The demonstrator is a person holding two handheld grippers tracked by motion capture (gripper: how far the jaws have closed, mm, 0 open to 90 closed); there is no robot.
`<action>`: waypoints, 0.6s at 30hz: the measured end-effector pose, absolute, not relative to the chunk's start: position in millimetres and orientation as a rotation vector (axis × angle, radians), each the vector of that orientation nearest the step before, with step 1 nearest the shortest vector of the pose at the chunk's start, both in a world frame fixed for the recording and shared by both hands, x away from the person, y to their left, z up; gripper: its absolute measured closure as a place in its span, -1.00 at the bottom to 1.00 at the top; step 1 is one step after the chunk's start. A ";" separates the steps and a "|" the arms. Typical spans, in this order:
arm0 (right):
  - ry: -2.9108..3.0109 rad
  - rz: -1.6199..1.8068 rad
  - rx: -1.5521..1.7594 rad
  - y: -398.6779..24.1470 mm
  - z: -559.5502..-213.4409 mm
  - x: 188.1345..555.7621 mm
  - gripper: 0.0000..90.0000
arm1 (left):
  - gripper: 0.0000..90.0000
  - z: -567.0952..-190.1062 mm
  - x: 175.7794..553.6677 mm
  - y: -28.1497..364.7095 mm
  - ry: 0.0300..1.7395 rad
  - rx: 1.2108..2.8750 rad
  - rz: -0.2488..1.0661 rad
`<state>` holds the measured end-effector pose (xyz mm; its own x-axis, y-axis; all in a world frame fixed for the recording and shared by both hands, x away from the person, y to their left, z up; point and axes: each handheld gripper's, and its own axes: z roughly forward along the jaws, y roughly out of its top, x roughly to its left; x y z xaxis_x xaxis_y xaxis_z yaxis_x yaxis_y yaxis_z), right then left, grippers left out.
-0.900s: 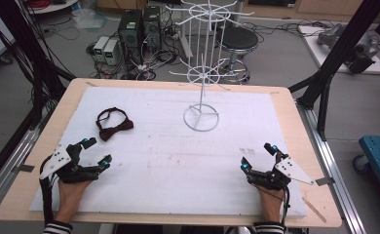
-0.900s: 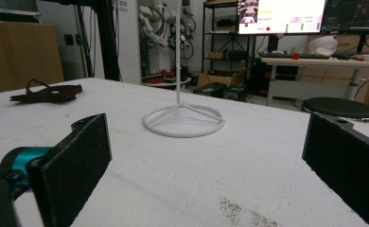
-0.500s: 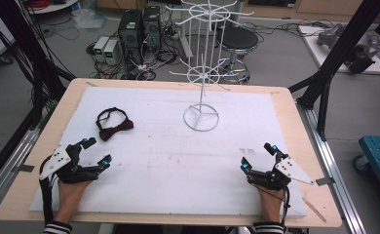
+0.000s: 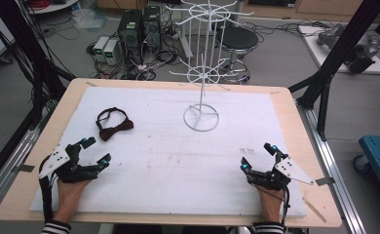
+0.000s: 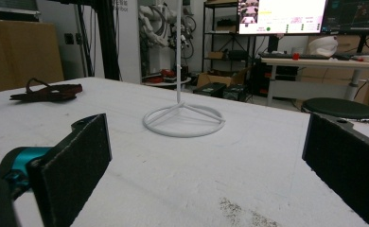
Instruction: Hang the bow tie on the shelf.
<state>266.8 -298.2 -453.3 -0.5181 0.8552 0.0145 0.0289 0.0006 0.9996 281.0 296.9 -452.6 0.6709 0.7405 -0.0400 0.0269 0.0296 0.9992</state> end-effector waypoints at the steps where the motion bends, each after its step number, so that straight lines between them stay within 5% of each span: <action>1: 1.620 1.594 0.931 -298.5 -453.3 266.8 -0.97 | -0.74 -452.0 281.7 297.8 0.693 1.459 0.619; 18: 1.618 1.592 0.927 -298.6 -453.3 267.2 -0.97 | -0.75 -416.1 308.5 319.0 0.762 1.708 0.620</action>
<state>267.2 -298.6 -453.3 -0.5184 0.8550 0.0147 0.0290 0.0004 0.9996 308.5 319.0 -416.1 0.6544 0.7558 0.0228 0.1758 -0.1813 0.9676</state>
